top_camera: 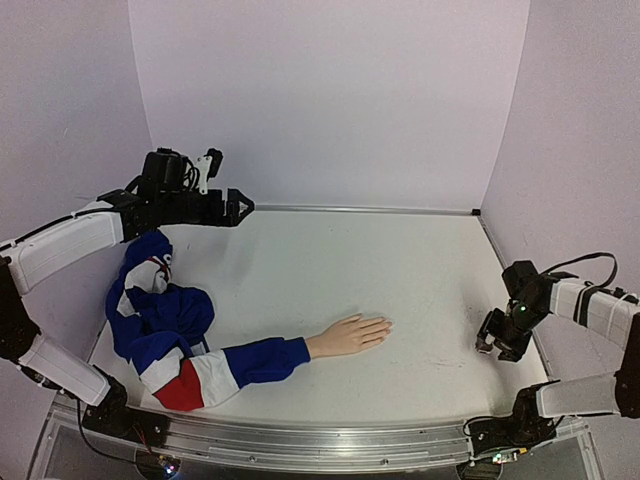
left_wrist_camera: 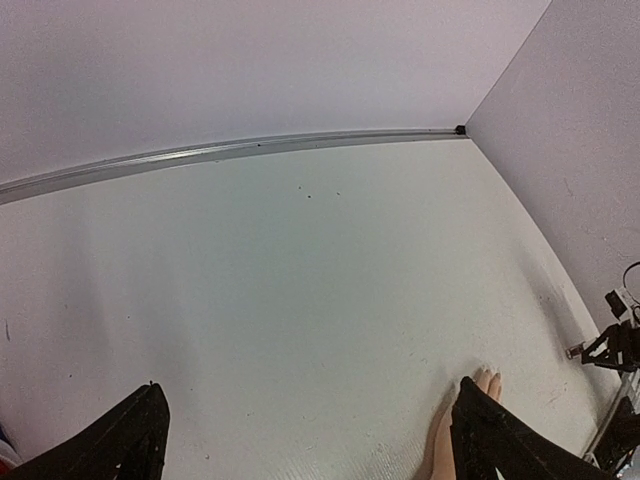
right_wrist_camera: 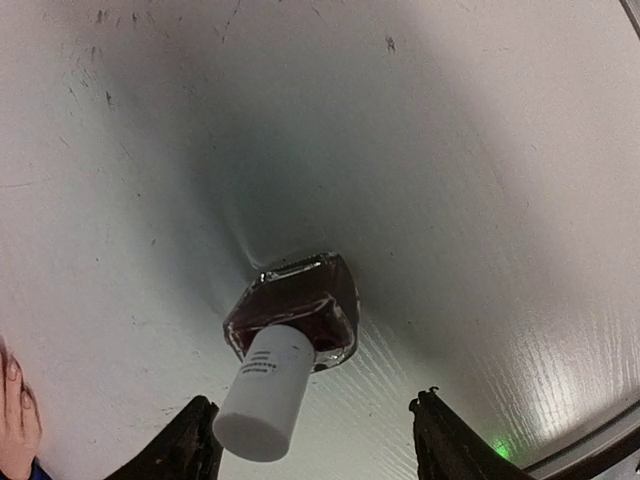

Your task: Paint the nails

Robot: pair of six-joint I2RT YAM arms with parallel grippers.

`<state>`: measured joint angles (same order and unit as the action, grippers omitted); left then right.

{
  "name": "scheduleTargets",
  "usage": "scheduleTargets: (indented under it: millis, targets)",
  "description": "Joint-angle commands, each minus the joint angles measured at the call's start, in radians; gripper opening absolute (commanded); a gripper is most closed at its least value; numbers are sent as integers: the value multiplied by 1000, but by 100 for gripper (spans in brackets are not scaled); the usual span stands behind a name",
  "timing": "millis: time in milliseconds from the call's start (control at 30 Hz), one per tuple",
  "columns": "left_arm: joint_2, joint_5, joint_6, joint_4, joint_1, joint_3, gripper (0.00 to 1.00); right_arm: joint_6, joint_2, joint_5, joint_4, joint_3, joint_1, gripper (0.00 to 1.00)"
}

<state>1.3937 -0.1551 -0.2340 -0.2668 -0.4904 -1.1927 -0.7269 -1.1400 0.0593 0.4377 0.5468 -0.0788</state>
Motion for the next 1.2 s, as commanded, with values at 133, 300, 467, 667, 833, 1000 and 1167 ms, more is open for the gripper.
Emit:
scheduleTargets:
  millis: [133,300,467,667,833,1000,1167]
  targets:
    - [1,-51,-40,87,-8,-6,99,-4,-7,-52,81,70,7,61]
    - [16,-64,-50,99,-14,-21,100,21,-23,-130,97,120,7,58]
    - [19,-73,-50,100,-18,-22,100,44,-74,-108,86,137,7,51]
    - [14,-72,-51,100,-19,-15,99,47,-68,-98,85,123,7,41]
    - [27,-80,-54,101,-19,-20,99,49,-90,-86,70,113,4,31]
    - [32,-91,-56,102,-20,-25,99,48,-90,-94,69,115,3,28]
    - [45,-113,-58,100,-20,-32,99,45,-95,-79,56,100,1,21]
